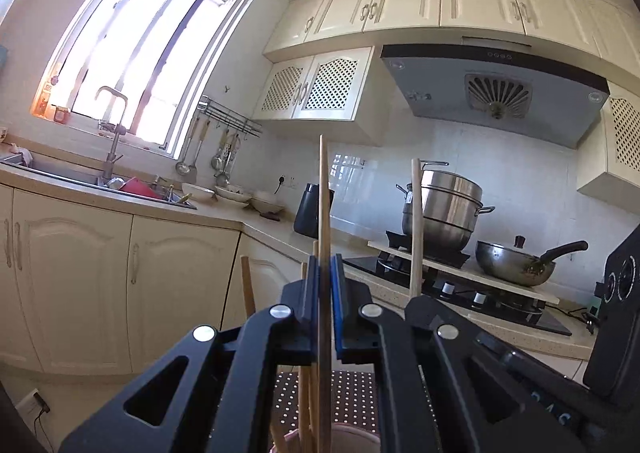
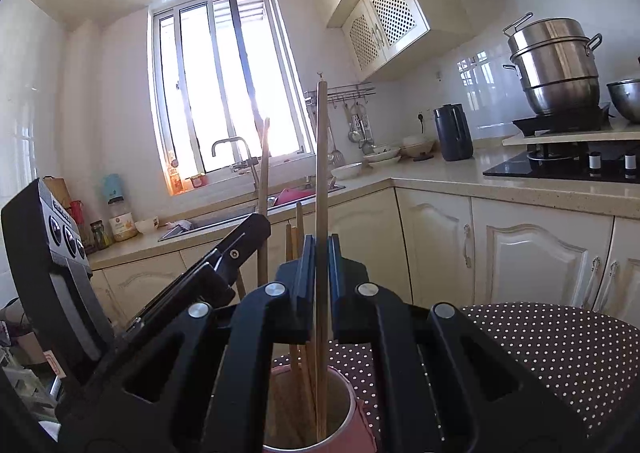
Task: Organize utensils
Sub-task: 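Lower both held chopsticks into the pink cup, then open both tools and withdraw them from the cup toward the pile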
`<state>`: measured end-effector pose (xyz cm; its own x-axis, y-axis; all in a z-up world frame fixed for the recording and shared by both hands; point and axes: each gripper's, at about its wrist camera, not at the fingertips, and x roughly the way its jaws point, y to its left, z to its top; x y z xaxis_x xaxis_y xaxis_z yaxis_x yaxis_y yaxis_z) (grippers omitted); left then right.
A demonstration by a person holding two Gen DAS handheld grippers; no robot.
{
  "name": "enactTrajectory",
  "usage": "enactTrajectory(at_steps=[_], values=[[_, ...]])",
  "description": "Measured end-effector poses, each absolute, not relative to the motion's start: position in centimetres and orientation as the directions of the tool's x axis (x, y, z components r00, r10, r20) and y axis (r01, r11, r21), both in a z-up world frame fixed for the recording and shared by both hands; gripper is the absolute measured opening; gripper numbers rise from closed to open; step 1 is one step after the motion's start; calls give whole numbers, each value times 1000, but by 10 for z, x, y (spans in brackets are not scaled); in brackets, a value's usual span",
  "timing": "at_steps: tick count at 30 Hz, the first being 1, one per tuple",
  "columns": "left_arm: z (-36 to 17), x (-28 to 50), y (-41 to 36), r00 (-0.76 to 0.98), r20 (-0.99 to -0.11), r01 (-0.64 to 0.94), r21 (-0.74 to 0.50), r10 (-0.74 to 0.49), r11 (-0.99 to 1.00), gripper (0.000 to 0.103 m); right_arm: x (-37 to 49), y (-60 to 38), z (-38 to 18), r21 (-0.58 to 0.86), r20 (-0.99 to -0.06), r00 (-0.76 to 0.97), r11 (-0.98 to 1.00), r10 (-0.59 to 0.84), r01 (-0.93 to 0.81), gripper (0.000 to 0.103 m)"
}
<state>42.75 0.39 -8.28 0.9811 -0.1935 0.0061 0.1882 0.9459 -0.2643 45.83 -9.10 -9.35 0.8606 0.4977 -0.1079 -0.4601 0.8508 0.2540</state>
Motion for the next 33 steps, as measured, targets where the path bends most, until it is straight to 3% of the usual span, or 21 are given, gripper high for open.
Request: enactTrajectory(at_steps=[10,16,24,26,27,30,33], values=[[-97,384,11,976,-81,183,-207,-204,961,6,424,-92,-98,193,-175,864,877,472,-440,7],[-107,372,5,961,-187,177,-150,-203,973,6,409,-86,-109,149,-241,861,893,449,-424,7],[-106,359,4,956,-229,159,-119,-183,980,7,402,-80,-116,120,-289,866,913,408,-390,7],[-106,359,4,949,-254,161,-118,-187,980,17,401,-78,-114,114,-296,869,918,396,-379,7],[-106,358,5,947,-261,161,-124,-188,979,32,399,-77,-113,111,-298,872,922,388,-372,8],[-106,357,9,940,-281,156,-139,-191,978,37,396,-79,-110,112,-300,885,934,357,-339,17],[-105,357,19,934,-299,149,-178,-197,973,41,391,-88,-107,134,-283,900,943,332,-305,45]])
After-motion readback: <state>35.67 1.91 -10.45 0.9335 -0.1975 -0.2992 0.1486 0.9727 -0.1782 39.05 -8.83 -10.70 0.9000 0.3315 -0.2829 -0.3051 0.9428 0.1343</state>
